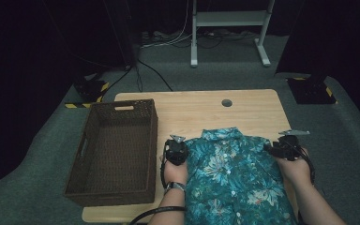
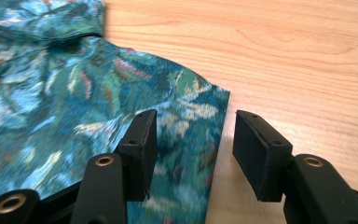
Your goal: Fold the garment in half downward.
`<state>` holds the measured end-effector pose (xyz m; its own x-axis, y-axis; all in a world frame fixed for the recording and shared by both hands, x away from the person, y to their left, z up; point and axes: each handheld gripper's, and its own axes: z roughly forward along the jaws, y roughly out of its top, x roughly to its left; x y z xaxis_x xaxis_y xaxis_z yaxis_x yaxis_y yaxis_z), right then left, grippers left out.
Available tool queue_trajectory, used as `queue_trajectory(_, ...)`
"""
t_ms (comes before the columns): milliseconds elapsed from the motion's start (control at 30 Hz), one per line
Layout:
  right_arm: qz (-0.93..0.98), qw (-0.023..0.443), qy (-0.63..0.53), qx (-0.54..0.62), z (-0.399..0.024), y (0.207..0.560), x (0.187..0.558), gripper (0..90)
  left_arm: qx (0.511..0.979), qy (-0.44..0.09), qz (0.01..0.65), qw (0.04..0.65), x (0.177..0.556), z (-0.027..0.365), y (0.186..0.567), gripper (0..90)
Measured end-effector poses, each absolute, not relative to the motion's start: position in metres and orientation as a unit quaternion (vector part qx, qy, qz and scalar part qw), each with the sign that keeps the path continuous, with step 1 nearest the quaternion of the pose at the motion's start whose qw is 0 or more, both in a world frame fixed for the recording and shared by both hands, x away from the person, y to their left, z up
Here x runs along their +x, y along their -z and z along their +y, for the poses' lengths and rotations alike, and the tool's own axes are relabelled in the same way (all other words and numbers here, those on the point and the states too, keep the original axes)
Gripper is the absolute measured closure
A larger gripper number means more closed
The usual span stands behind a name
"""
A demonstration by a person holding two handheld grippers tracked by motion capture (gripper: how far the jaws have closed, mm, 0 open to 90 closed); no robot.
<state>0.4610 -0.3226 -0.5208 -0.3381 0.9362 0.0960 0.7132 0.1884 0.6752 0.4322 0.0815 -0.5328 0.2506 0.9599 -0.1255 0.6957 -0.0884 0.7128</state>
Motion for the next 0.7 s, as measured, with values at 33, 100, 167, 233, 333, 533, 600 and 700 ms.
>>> queue_trajectory(33, 0.751, 0.171, -0.321, 0.551, -0.322, 0.522, 0.464, 49.3, 0.712, -0.192, 0.581, 0.344, 0.433, 0.082, 0.533, 83.0)
queue_trajectory(100, 0.752, 0.171, -0.316, 0.552, -0.319, 0.524, 0.467, 48.0, 0.713, -0.192, 0.580, 0.343, 0.433, 0.081, 0.533, 83.0)
queue_trajectory(167, 0.753, 0.177, -0.313, 0.551, -0.316, 0.524, 0.469, 46.9, 0.712, -0.192, 0.581, 0.344, 0.433, 0.081, 0.533, 82.8)
queue_trajectory(233, 0.757, 0.177, -0.309, 0.548, -0.312, 0.524, 0.469, 47.5, 0.713, -0.191, 0.581, 0.344, 0.433, 0.081, 0.533, 81.3)
queue_trajectory(333, 0.766, 0.185, -0.301, 0.537, -0.306, 0.524, 0.464, 51.8, 0.714, -0.185, 0.582, 0.341, 0.435, 0.081, 0.532, 81.2)
queue_trajectory(533, 0.774, 0.194, -0.290, 0.527, -0.302, 0.523, 0.463, 66.5, 0.717, -0.185, 0.580, 0.339, 0.434, 0.080, 0.531, 81.6)
queue_trajectory(600, 0.776, 0.191, -0.291, 0.526, -0.302, 0.522, 0.462, 72.9, 0.718, -0.186, 0.580, 0.336, 0.433, 0.079, 0.531, 82.1)
queue_trajectory(700, 0.779, 0.182, -0.293, 0.524, -0.302, 0.522, 0.462, 79.1, 0.717, -0.180, 0.583, 0.338, 0.434, 0.080, 0.531, 83.2)
